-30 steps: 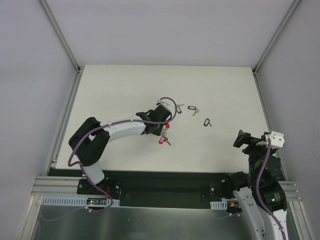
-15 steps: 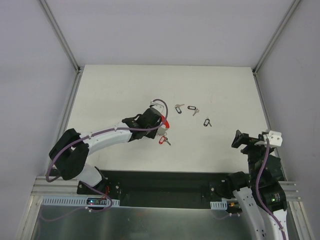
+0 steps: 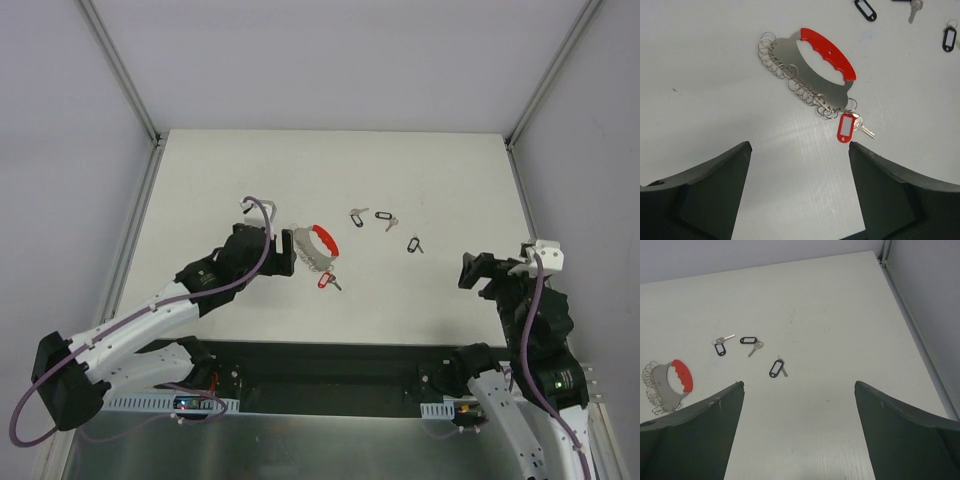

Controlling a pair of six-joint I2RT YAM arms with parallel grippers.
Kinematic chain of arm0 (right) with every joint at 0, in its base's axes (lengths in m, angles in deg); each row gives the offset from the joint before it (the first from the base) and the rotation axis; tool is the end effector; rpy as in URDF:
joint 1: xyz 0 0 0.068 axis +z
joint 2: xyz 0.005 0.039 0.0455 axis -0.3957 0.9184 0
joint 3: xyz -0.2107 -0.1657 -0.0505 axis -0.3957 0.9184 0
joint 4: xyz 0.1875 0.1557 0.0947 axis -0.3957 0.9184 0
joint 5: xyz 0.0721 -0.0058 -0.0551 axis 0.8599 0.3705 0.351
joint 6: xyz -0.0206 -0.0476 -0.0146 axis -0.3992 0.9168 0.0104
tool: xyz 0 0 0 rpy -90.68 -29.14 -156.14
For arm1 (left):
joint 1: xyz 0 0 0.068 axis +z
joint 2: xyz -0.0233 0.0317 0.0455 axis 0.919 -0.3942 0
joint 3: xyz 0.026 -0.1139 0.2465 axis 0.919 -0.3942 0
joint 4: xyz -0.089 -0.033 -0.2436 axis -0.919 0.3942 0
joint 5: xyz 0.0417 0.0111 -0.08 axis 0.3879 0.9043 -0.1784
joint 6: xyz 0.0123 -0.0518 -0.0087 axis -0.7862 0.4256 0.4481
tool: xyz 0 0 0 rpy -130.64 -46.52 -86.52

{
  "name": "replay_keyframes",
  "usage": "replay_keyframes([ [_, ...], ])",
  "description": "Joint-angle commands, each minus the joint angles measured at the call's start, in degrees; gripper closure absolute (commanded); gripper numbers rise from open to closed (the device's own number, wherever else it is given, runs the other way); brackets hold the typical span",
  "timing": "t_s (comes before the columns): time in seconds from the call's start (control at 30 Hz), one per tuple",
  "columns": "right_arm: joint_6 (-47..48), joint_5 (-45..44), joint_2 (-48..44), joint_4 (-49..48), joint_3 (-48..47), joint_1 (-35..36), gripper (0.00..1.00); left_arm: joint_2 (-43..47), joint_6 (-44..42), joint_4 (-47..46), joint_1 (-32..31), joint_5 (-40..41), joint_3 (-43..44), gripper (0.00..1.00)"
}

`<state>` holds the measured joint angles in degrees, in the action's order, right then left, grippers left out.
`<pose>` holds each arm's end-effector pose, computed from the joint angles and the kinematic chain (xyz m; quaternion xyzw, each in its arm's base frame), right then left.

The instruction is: Put the keys on the keyring

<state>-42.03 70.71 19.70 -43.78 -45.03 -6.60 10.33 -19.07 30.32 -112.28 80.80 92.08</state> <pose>0.0393 -0.0001 0.3383 -0.0360 0.7082 -0.0597 0.7026 0.1689 -0.1563 0.2766 0.0819 0.8474 -0.1782 0.4935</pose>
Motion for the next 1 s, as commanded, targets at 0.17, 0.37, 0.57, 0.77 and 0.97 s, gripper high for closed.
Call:
replay_keyframes([
  [0.17, -2.74, 10.74, 22.23, 2.34, -5.61, 0.34, 0.04, 12.40, 2.95, 2.34, 1.20, 6.45, -6.74, 0.09],
  [0.37, -1.33, 22.78, 38.25, -0.72, -8.78, 3.13, 0.04, 12.93, 2.42, 2.42, 1.20, 8.12, -9.56, 0.08],
  [0.57, 5.06, 11.10, 55.47, -7.84, -12.99, 19.55, 0.04, 10.47, 1.89, 1.90, 1.29, 11.02, -10.70, 0.05],
  [0.77, 11.05, 11.18, 72.44, -14.95, -20.81, 29.32, 0.04, 8.18, 1.46, 0.49, 1.29, 13.66, -12.02, 0.01],
  [0.97, 12.38, 13.12, 71.51, -33.55, -16.54, 33.12, 0.04, 8.88, 2.07, -2.93, 1.37, 16.38, -15.44, 0.01],
])
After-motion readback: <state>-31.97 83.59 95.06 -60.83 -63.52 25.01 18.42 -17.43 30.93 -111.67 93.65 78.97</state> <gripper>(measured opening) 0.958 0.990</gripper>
